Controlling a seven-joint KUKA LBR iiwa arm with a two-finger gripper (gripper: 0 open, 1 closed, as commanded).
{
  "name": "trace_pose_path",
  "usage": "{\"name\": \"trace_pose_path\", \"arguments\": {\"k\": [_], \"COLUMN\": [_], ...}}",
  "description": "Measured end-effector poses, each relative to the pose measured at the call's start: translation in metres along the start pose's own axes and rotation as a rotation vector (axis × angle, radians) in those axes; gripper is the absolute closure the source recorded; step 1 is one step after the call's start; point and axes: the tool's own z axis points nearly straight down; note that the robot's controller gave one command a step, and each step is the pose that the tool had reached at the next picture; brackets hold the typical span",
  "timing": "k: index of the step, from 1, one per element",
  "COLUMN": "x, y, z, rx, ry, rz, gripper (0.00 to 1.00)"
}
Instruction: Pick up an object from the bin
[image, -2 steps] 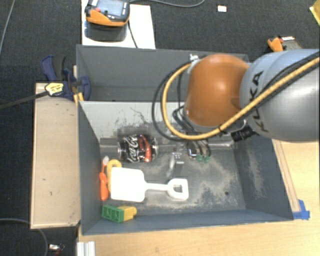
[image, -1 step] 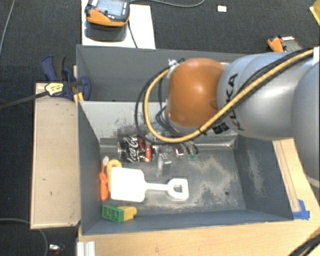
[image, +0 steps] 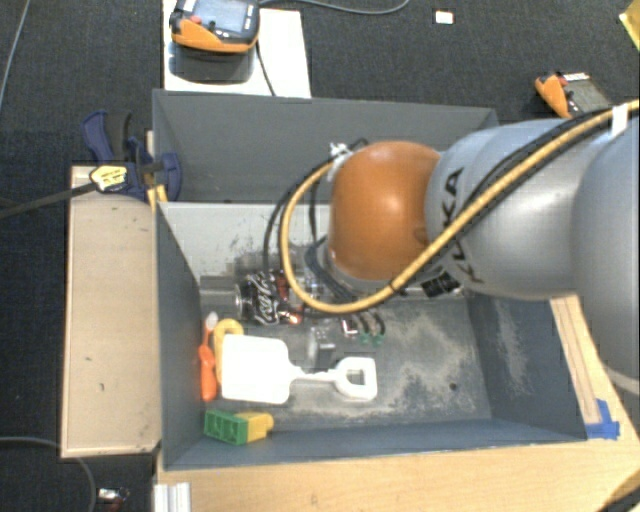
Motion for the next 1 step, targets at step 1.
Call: {"name": "trace_pose_path", "arguments": {"k": [1], "x": [0.0072], "y": [0.0092], "z": [0.0049], "rx": [0.0], "ry": [0.001], "rz": [0.11], "gripper": [0.0]}}
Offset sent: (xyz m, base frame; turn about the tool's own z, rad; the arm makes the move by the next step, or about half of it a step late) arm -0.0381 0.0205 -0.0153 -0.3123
